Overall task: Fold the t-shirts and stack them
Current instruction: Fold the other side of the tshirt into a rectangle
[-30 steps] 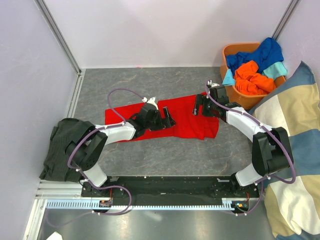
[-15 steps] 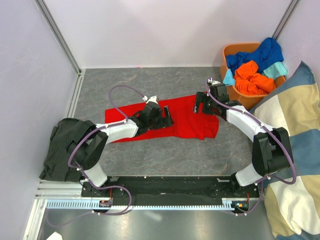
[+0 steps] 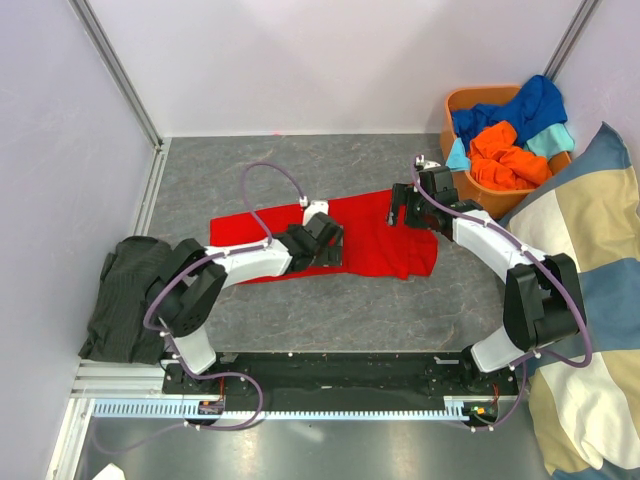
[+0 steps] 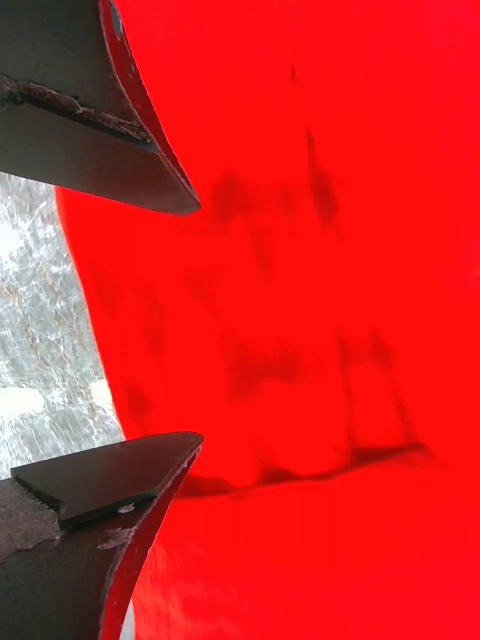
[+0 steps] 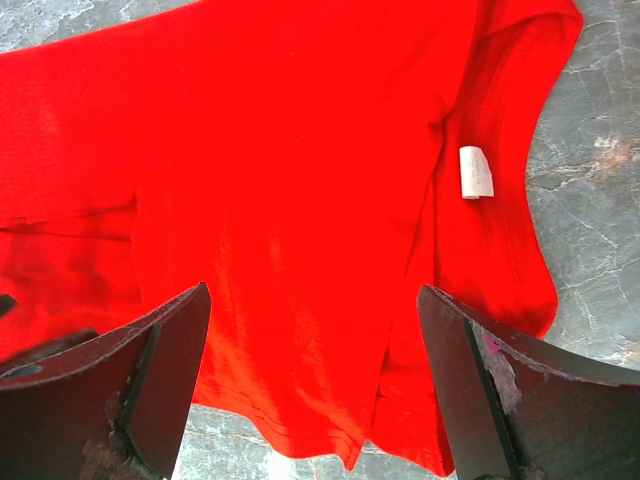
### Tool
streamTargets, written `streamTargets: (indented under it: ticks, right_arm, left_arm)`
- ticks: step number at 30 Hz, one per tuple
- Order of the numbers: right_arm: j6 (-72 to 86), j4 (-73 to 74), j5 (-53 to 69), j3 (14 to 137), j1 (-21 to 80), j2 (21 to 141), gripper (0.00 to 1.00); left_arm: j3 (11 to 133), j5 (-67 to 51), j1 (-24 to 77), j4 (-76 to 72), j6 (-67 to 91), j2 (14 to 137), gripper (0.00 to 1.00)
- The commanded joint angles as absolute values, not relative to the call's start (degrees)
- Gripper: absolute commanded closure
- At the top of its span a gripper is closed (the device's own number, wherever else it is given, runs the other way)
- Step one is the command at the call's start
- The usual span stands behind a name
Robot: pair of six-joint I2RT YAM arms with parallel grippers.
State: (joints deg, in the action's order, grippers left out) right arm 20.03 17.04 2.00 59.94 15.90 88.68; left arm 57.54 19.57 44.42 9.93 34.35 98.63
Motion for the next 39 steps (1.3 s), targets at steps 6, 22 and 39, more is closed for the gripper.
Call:
streamTargets:
  ticks: [6,22,39]
  right_arm:
    - [19.33,16.44,0.70,61.17,15.82,89.56,0.07]
    - [19.16,16.96,1.49,65.56,15.82,91.05,0.06]
    - [17.67,18.11,2.38,82.96,16.08,112.75,0.11]
  left_arm:
    - [62.75,24.52,49.92,12.48,33.13,103.00,0.03]
    - [58.01,25.32,51.06,14.68,37.70,106.43,0.03]
    - [52.03,24.78,51.77,14.59,42.19,105.12,0.03]
